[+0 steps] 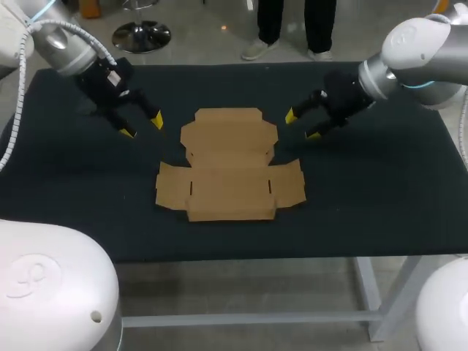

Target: Assemble the packaging by folding the flat box into shape, placing the metal phone stand inside, and closing the box properly

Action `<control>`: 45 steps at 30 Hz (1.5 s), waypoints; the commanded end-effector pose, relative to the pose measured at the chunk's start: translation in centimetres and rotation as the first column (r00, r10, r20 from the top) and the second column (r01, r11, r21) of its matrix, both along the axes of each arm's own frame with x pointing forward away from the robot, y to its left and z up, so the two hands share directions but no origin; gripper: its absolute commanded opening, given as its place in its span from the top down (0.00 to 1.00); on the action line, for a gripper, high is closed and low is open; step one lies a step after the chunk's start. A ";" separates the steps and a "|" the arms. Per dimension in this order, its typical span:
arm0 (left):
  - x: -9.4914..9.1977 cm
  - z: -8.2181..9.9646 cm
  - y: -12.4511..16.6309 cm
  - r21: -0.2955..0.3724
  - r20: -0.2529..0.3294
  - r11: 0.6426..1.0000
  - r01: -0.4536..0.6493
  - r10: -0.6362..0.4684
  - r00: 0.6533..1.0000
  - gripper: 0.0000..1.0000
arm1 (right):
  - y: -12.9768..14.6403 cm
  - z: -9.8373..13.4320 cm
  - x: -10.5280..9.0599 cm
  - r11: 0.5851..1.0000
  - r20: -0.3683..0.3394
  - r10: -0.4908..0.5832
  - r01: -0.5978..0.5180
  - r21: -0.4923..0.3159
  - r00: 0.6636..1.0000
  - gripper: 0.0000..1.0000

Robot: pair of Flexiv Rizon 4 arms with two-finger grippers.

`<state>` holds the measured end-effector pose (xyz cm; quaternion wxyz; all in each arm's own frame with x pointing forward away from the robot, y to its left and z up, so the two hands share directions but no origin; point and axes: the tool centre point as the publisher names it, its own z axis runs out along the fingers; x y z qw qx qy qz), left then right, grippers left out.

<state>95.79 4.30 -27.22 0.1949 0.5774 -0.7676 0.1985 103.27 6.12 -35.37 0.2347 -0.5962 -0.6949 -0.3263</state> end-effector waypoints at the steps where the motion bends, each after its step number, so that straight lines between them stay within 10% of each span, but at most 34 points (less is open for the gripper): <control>1: 0.5 -0.2 0.2 -0.019 0.002 1.000 0.006 -0.006 1.000 0.00 | 0.3 -1.1 1.2 0.999 -0.029 0.038 -0.038 0.022 0.999 0.00; 12: 0.4 -0.6 0.3 -0.046 -0.001 0.999 0.002 -0.002 1.000 0.00 | 1.5 -2.4 2.3 0.998 -0.057 0.031 -0.028 0.059 0.998 0.01; 27: -0.4 -0.9 0.7 -0.059 0.003 0.998 -0.012 0.012 1.000 0.00 | 2.8 -4.2 3.8 0.998 -0.109 -0.041 0.046 0.045 0.993 0.50; 45: -1.2 -1.4 2.2 -0.080 0.002 0.996 -0.038 0.038 0.999 0.00 | 4.0 -6.1 4.8 0.992 -0.148 -0.096 0.106 0.062 0.984 0.54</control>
